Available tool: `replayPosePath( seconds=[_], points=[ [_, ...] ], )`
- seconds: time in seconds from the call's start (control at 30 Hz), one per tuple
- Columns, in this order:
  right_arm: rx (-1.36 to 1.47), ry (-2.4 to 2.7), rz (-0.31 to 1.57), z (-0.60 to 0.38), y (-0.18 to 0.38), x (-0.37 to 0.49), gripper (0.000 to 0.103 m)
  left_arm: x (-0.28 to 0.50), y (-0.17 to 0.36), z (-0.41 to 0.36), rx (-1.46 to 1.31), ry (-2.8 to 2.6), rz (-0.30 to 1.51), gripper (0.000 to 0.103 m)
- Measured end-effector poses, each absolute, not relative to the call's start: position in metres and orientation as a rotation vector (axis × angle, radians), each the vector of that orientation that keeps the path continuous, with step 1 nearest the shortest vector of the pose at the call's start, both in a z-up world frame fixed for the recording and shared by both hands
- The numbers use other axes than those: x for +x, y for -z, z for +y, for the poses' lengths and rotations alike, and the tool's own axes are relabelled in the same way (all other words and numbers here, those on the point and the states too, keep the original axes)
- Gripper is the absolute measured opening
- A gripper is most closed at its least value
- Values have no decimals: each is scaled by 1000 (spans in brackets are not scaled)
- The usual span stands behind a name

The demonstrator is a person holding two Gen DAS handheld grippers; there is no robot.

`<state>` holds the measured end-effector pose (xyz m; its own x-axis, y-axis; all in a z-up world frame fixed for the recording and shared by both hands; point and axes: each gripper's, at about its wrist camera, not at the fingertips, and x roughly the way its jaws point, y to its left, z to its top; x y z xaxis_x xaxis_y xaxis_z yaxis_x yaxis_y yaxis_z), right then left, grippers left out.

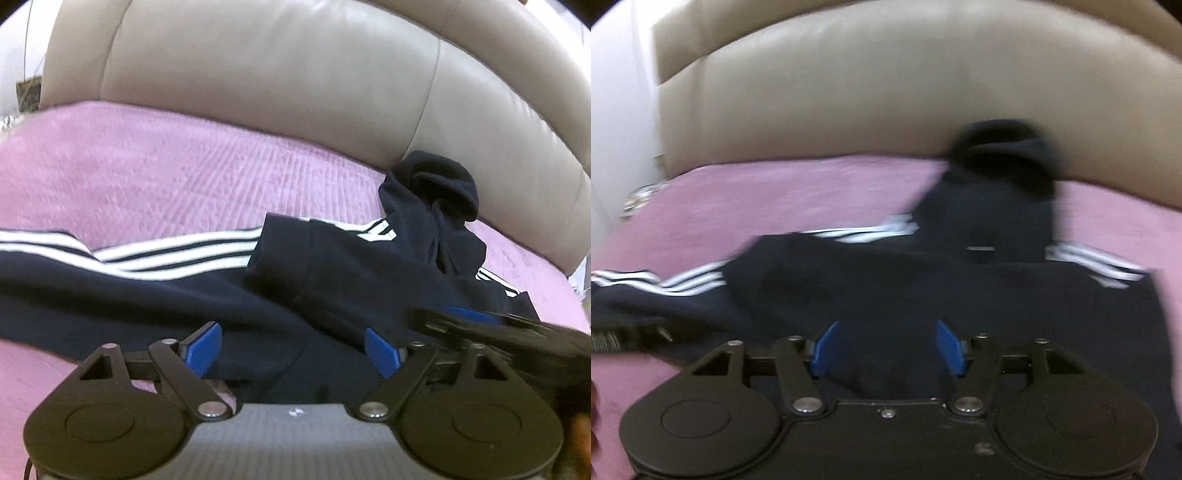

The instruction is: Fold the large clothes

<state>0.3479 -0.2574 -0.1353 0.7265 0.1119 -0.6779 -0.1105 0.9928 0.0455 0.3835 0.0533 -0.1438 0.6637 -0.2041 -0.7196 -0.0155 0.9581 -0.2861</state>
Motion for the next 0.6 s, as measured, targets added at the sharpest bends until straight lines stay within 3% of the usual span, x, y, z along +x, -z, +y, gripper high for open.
replayPosePath(
  seconds=[0.07,0.17,0.37,0.4,0.43,0.5,0.6],
  points=[
    [28,13,727,-304,135,342,70,388,153,55,-316,117,837,86],
    [85,165,792,-362,150,352,47,400,161,60,-378,129,803,86],
    [167,246,884,-394,192,376,47,473,183,57,-483,119,864,86],
    [151,248,873,-391,191,374,47,483,191,56,-511,115,906,76],
    [121,248,875,-388,190,377,47,490,198,54,-526,107,932,45],
    [95,249,868,-381,184,374,47,495,200,44,-456,96,934,19],
    [108,230,838,-380,171,370,47,481,177,31,-390,152,859,14]
  ],
)
